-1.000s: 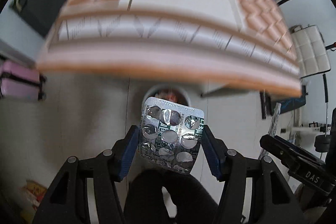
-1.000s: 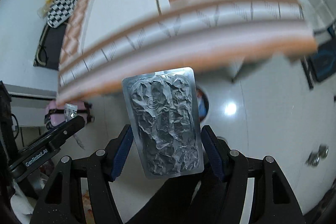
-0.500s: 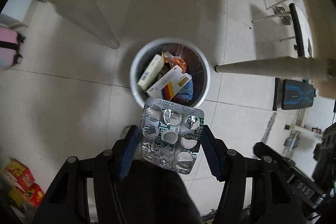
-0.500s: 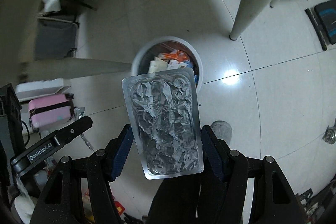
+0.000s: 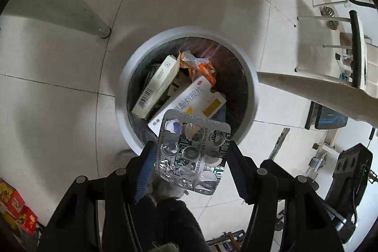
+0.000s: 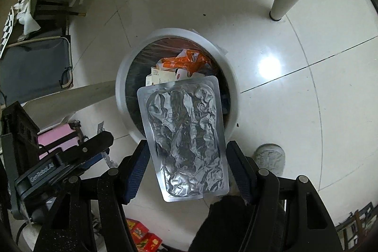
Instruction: Collect trash
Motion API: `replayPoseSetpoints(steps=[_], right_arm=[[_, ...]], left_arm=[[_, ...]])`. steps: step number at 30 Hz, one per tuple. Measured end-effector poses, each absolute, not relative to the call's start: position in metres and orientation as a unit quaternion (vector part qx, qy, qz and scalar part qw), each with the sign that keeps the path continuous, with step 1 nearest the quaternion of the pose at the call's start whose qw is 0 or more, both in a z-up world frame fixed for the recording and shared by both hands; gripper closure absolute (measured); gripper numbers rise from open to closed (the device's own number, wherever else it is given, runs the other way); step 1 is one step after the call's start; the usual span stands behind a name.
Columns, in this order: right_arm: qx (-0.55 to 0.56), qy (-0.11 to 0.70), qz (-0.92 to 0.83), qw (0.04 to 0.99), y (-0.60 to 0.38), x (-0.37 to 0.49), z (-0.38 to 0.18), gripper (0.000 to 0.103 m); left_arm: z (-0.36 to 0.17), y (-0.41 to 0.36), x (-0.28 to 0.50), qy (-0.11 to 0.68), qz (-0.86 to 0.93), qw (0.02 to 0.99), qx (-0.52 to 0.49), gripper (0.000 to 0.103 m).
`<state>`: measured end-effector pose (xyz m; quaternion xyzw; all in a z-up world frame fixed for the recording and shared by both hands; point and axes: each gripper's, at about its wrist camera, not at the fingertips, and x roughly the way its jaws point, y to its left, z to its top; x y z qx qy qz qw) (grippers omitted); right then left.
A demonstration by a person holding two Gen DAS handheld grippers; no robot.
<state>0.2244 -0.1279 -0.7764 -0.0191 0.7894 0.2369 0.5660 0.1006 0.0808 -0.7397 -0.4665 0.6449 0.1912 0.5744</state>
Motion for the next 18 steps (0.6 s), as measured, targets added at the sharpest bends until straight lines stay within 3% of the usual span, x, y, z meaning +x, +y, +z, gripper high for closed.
replayPoseSetpoints(steps=[1, 3, 5, 6, 7, 13, 18], right_arm=[[-0.022, 0.79, 0.238, 0.564, -0.126, 0.225, -0.783, 0.035], [-0.024, 0.793, 0.238, 0.561, -0.122, 0.228, -0.793, 0.034], [-0.023, 0.797, 0.245, 0.552, -0.118, 0.229, -0.799, 0.022], [-0.02, 0.798, 0.246, 0.549, -0.118, 0.228, -0.8, 0.005], [-0.017, 0.797, 0.248, 0.55, -0.119, 0.229, -0.799, 0.0], [-0.043, 0.779, 0.247, 0.575, -0.124, 0.225, -0.769, 0.0], [-0.105, 0.741, 0.248, 0.615, -0.132, 0.211, -0.711, 0.0]], left_arm=[[-0.74, 0.081, 0.101, 0.644, 0.191, 0.575, -0.467, 0.04], [-0.741, 0.082, 0.099, 0.644, 0.193, 0.577, -0.464, 0.02], [-0.739, 0.083, 0.097, 0.642, 0.198, 0.579, -0.461, 0.001], [-0.737, 0.084, 0.095, 0.641, 0.201, 0.58, -0.46, 0.001], [-0.732, 0.085, 0.09, 0.64, 0.21, 0.582, -0.456, 0.001], [-0.695, 0.078, 0.071, 0.629, 0.269, 0.605, -0.409, 0.001], [-0.642, 0.056, 0.059, 0.634, 0.304, 0.625, -0.339, 0.001]])
